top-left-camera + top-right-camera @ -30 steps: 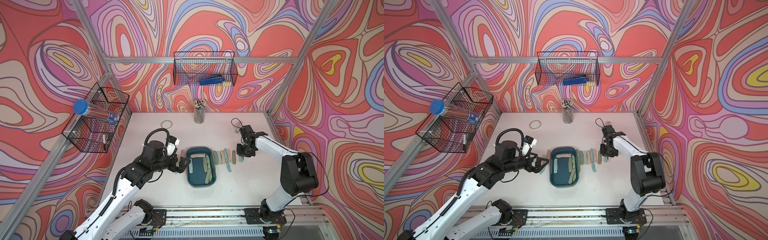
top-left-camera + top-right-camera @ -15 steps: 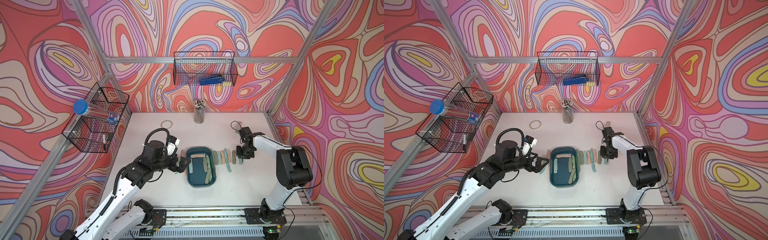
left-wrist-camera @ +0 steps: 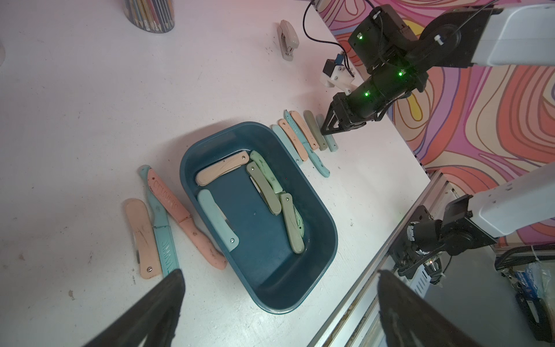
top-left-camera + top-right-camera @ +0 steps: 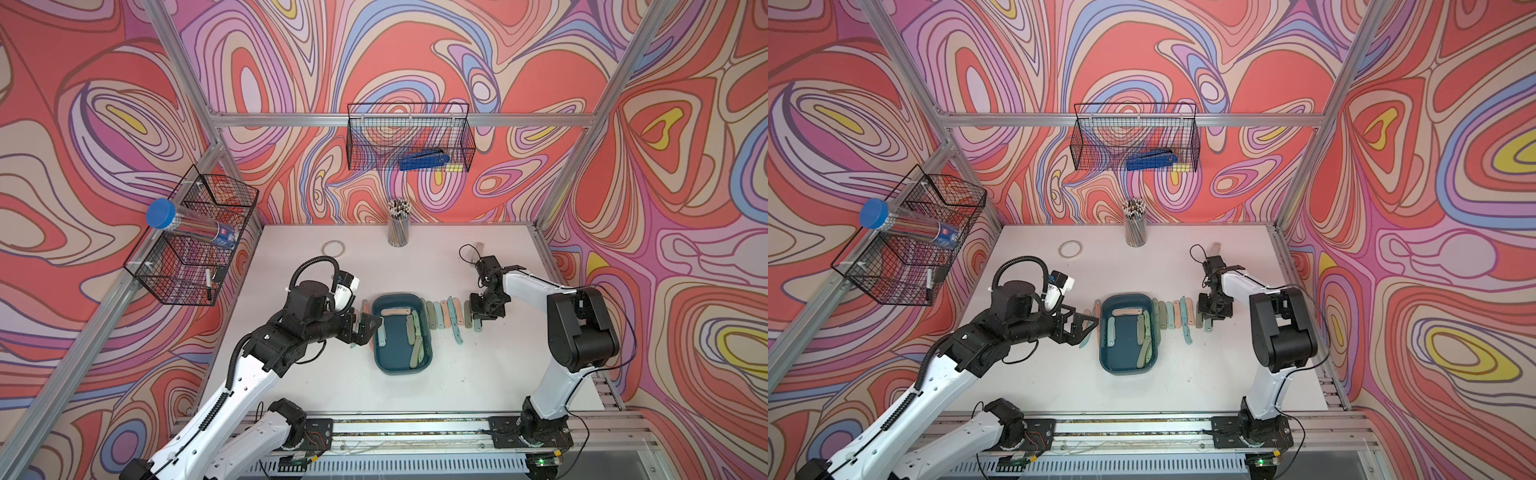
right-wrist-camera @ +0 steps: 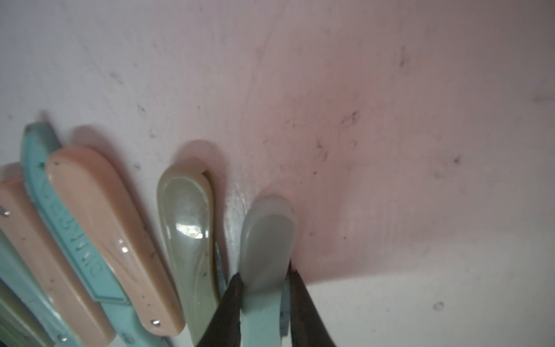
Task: Take the fruit knife out of the storage box
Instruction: Place the fruit knife at the center of the board.
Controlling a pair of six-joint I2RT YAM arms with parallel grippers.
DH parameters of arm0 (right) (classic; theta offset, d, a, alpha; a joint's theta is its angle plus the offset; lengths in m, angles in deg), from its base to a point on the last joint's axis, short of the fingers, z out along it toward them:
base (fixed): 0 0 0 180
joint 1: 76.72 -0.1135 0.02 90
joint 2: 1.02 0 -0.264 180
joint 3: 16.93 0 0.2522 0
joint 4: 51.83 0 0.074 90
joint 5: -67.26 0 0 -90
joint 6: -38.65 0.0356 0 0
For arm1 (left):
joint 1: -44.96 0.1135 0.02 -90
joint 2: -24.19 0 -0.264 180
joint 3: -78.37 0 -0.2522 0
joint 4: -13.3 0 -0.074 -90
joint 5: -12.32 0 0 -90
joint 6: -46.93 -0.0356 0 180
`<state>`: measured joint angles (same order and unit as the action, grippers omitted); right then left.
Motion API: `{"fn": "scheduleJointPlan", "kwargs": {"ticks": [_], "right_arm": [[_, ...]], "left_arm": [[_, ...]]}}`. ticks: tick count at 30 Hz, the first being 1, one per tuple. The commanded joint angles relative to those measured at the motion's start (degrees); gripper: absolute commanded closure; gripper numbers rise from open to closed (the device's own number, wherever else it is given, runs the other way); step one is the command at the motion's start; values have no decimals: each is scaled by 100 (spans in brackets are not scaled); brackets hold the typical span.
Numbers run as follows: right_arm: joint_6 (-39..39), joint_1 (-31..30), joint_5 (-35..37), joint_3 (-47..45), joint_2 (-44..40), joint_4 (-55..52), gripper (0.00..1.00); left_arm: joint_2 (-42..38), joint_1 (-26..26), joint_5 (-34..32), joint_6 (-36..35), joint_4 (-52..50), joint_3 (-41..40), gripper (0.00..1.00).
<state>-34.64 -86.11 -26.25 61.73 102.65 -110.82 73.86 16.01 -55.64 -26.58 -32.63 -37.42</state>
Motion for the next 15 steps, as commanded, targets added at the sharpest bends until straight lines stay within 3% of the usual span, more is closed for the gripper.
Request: {"fn": "scheduleJointPlan", "kwargs": {"ticks": [1, 10, 15], "right_arm": [[-71, 25, -225, 40, 74, 132, 81], [-98, 24, -414, 110, 140, 163, 75], [-21, 20, -98, 128, -175, -17, 71]], "left_arm": [[-78, -32, -36, -93, 71, -10, 0], [-99, -32, -51, -89, 61, -18, 0], [-107, -34, -52, -85, 60, -17, 0]]}}
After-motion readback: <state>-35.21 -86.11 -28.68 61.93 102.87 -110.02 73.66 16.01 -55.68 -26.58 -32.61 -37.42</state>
